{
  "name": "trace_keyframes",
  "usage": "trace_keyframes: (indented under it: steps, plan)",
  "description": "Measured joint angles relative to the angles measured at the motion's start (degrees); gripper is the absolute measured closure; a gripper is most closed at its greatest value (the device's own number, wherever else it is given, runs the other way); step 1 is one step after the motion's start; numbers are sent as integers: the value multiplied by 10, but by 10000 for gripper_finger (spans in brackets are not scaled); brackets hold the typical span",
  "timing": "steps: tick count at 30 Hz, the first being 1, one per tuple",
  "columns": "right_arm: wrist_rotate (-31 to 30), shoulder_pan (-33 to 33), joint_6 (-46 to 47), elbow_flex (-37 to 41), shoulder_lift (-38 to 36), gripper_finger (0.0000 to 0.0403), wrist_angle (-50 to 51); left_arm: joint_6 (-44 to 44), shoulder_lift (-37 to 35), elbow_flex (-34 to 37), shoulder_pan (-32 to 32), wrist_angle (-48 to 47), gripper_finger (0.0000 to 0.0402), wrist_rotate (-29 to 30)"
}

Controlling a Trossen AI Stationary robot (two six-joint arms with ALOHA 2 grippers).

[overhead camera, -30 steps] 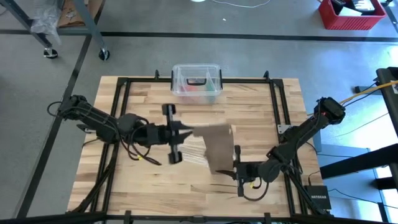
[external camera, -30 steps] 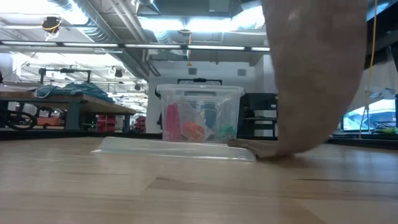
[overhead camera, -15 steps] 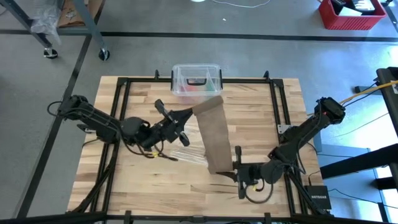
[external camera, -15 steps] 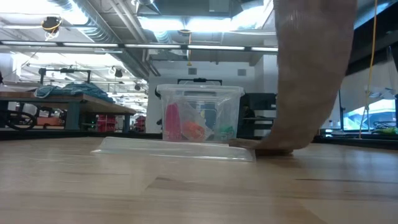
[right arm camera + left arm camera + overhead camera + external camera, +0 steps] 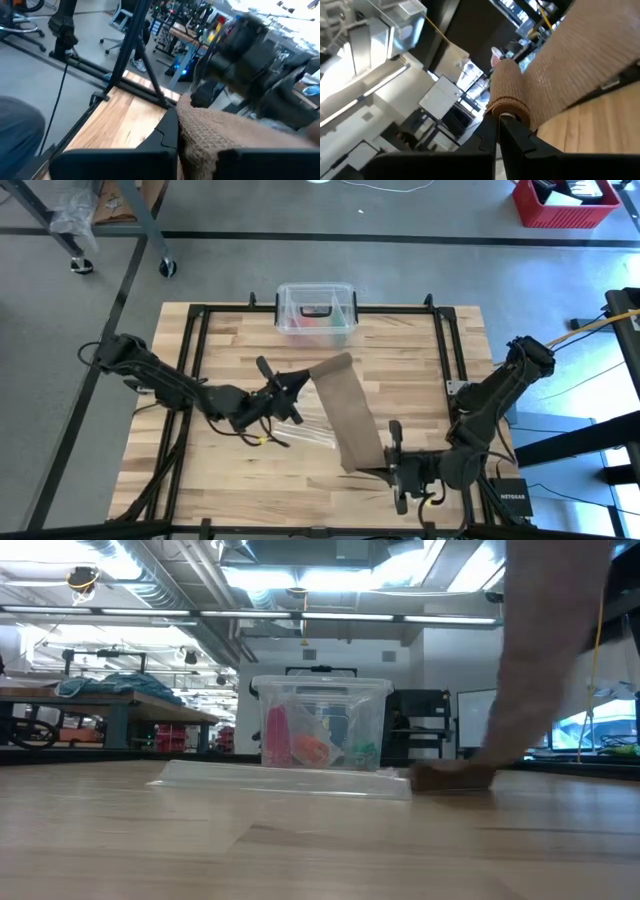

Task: Roll bandage
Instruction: Roll the brown bandage

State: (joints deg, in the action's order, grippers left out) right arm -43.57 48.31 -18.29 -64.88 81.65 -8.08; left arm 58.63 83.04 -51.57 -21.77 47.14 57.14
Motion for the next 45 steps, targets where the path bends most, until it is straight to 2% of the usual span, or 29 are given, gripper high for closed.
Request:
trace_keyframes:
  steps: [6, 11, 15, 20, 24, 29, 31, 33, 37, 39, 45]
  plan:
    - [-4, -22, -118, 0, 0, 395, -74, -11, 32, 9, 1, -25, 402, -6]
    - [-5, -65, -212, 0, -2, 395, -137, -17, 59, 8, 2, -33, 402, -31]
    - [-5, -112, -242, -1, -12, 395, -162, -80, 79, 8, 1, -30, 402, -41]
    - [1, -187, -227, -1, -25, 395, -153, -102, 115, 8, -13, -38, 402, -73]
    - [37, -239, -124, -1, -26, 395, -149, -89, 131, 8, -16, -36, 401, -75]
    - [39, -302, -51, -1, -27, 395, -66, -111, 132, 8, -15, -44, 402, -74]
    - [61, -330, -6, -1, -27, 389, -21, -112, 132, 8, -16, -47, 402, -75]
    - [118, -358, 46, -1, -27, 370, 26, -115, 132, 8, -15, -47, 402, -76]
    - [291, -410, 161, -1, -27, 301, 68, -117, 132, 8, -15, -48, 402, -76]
    - [318, -426, 178, -1, -27, 259, 81, -120, 132, 8, -15, -47, 402, -76]
    - [324, -479, 265, -1, -27, 155, 144, -137, 132, 8, -14, -46, 402, -77]
